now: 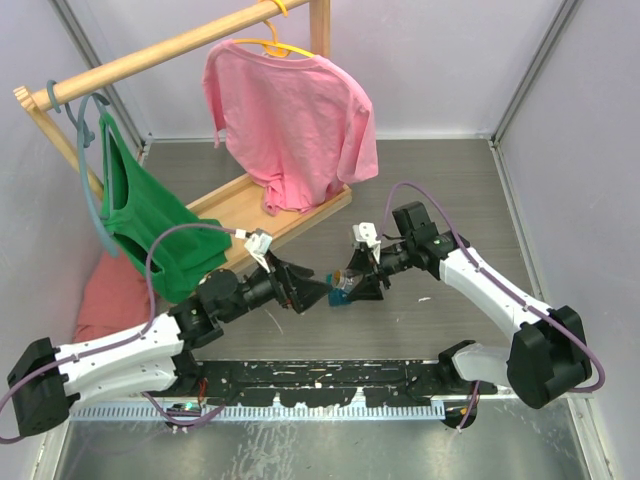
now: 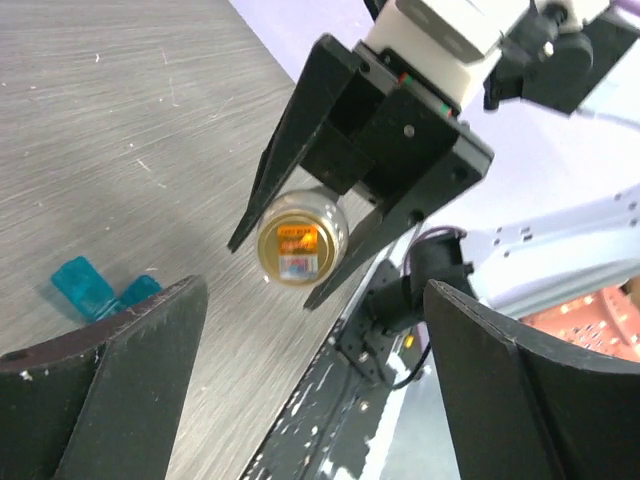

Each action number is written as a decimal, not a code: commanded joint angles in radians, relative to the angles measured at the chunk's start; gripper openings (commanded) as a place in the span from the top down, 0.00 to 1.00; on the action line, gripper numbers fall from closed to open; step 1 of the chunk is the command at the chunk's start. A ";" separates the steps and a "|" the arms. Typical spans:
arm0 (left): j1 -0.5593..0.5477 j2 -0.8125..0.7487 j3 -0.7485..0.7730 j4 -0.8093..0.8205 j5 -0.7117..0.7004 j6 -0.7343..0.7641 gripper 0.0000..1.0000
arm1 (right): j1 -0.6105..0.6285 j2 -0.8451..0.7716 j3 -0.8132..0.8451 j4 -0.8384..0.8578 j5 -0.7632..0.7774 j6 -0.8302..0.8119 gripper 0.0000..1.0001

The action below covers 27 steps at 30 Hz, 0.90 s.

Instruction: Sort the pills into containers

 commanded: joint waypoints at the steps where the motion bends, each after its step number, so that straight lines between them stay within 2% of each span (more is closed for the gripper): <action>1: 0.001 -0.097 -0.065 0.082 0.104 0.364 0.02 | 0.001 -0.006 0.033 -0.054 -0.061 -0.091 0.99; 5: 0.001 -0.139 -0.086 0.141 0.201 0.681 0.02 | 0.001 -0.009 0.038 -0.121 -0.085 -0.188 0.99; 10: 0.001 -0.056 -0.029 0.200 0.339 0.867 0.02 | 0.001 -0.006 0.037 -0.144 -0.087 -0.227 0.99; 16: 0.002 0.115 0.053 0.226 0.405 0.941 0.00 | 0.002 -0.008 0.039 -0.153 -0.087 -0.239 0.99; 27: 0.001 0.227 0.116 0.203 0.451 0.971 0.25 | 0.000 -0.010 0.045 -0.164 -0.086 -0.245 0.99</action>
